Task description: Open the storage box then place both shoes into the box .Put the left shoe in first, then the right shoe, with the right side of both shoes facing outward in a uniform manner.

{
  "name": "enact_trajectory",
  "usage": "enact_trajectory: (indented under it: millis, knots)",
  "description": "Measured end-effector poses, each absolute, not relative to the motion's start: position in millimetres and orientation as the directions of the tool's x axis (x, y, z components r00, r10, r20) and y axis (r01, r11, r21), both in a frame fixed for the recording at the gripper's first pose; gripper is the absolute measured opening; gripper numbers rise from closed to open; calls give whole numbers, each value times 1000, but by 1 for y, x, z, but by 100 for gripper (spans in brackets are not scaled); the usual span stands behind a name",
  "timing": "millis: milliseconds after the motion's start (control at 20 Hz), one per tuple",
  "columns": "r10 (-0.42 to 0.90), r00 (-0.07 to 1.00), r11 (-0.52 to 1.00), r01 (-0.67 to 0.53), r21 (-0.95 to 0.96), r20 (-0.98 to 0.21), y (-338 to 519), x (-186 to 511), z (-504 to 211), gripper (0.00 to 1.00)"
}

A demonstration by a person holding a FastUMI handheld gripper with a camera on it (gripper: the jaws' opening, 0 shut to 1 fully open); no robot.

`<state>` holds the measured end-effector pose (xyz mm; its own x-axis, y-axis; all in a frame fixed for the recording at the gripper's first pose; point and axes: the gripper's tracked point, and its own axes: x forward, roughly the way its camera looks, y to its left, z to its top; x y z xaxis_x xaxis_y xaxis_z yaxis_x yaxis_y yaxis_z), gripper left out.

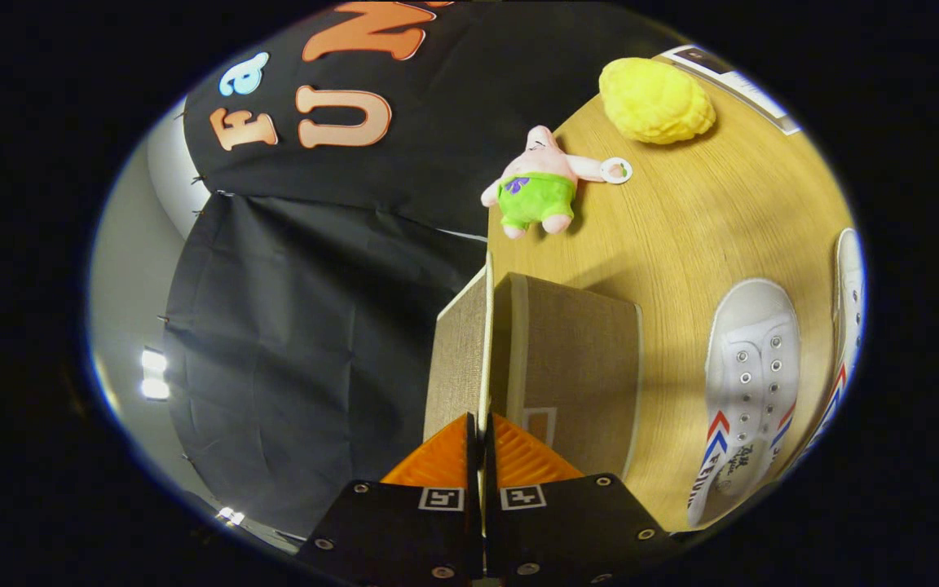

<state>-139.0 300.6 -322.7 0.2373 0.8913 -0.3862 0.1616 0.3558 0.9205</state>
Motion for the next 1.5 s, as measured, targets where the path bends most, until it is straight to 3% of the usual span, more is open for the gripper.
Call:
enact_trajectory:
  millis: [250, 700, 1200, 1300, 1400, 1450, 1500]
  knots:
    - [909, 290, 278, 108, 954, -298, 308, -113, -266, 1]
    - [925, 239, 319, -65, 945, -296, 376, -88, -214, 5]
    - [931, 172, 347, -143, 927, -322, 467, -95, -187, 6]
    - [926, 162, 369, -194, 909, -341, 486, -100, -183, 11]
    - [923, 131, 384, -248, 889, -362, 502, -115, -189, 29]
    - [923, 117, 385, -267, 883, -367, 506, -120, -194, 49]
    - [918, 112, 396, -283, 874, -380, 507, -123, -199, 60]
